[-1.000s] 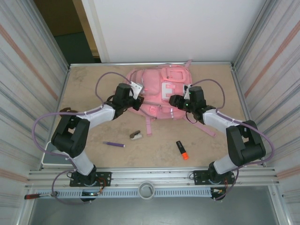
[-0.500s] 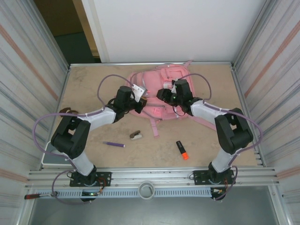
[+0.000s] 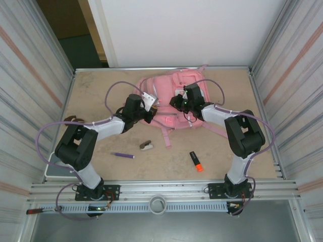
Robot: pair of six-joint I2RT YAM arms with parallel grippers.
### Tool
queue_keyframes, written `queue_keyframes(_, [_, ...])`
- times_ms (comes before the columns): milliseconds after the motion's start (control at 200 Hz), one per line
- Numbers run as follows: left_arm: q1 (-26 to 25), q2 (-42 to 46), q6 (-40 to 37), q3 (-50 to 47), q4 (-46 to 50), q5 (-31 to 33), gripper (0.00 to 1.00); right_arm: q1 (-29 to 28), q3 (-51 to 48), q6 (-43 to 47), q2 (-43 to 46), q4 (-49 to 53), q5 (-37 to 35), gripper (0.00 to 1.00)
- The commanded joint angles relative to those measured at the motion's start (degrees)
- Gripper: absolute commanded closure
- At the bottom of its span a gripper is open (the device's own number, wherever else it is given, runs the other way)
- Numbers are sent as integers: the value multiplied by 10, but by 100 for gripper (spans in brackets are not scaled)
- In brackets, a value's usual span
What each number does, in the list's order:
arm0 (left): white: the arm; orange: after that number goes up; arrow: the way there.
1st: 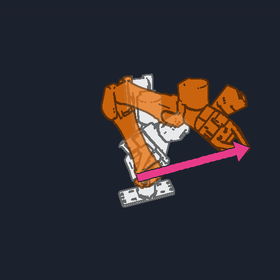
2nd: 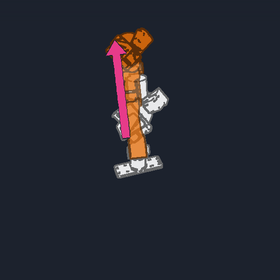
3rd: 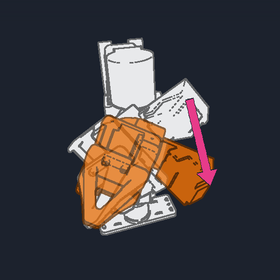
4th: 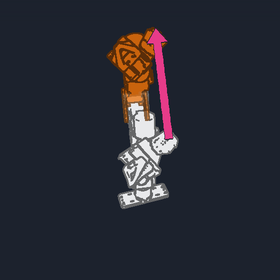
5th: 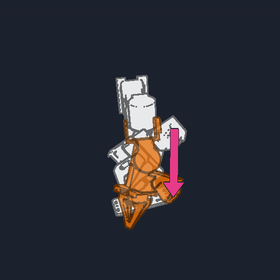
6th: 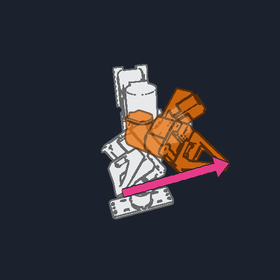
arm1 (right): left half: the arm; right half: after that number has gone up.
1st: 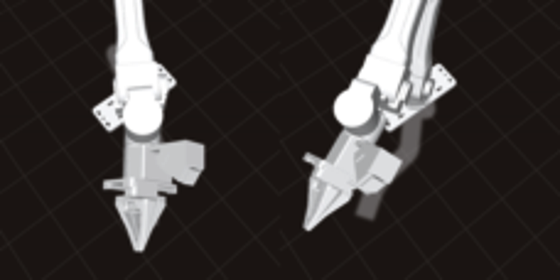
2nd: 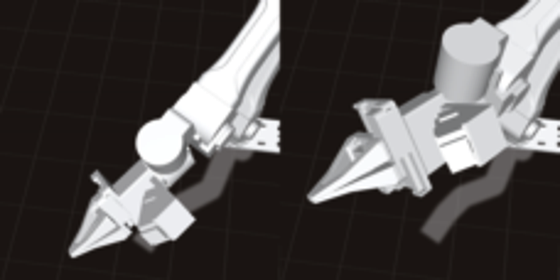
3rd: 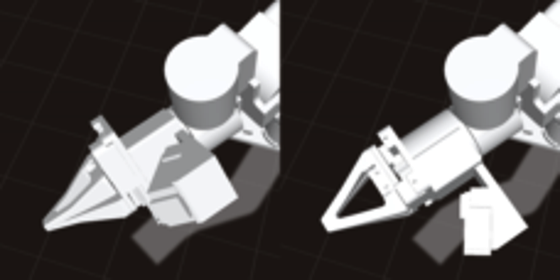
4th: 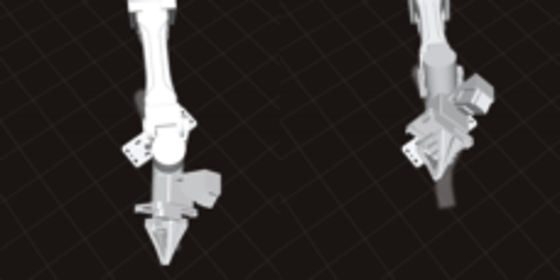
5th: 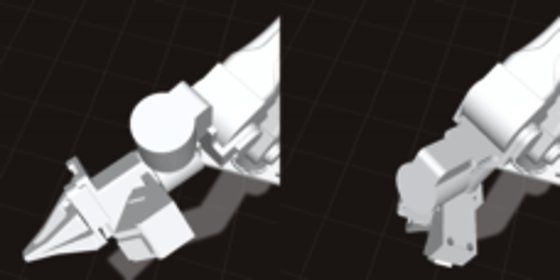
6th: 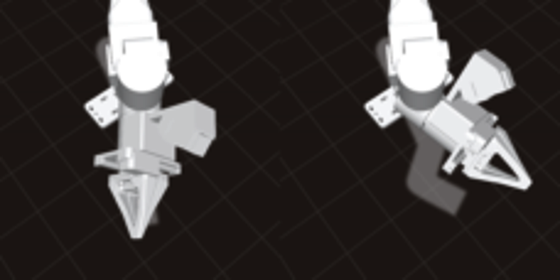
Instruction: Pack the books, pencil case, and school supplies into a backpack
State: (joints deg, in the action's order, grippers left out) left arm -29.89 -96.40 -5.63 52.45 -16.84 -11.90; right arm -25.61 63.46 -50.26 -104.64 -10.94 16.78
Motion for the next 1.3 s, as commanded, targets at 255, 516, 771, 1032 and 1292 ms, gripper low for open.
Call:
queue_keyframes(255, [0, 46, -41, 17, 77, 175, 100, 42, -15, 103, 41, 42, 41, 100])
queue_keyframes(516, [-10, 47, -46, 41, 109, 127, 100, 82, 30, 218, 45, 174, 107, 100])
queue_keyframes(771, [-71, 19, -19, 76, 120, 64, 100, 146, 66, 279, 55, 257, 181, 100])
queue_keyframes(1032, [-117, -24, 40, 124, 124, 77, 100, 180, 40, 231, 96, 250, 175, 69])
queue_keyframes(1292, [-128, -31, 47, 119, 116, 87, 100, 170, -91, 138, 179, 151, 156, 40])
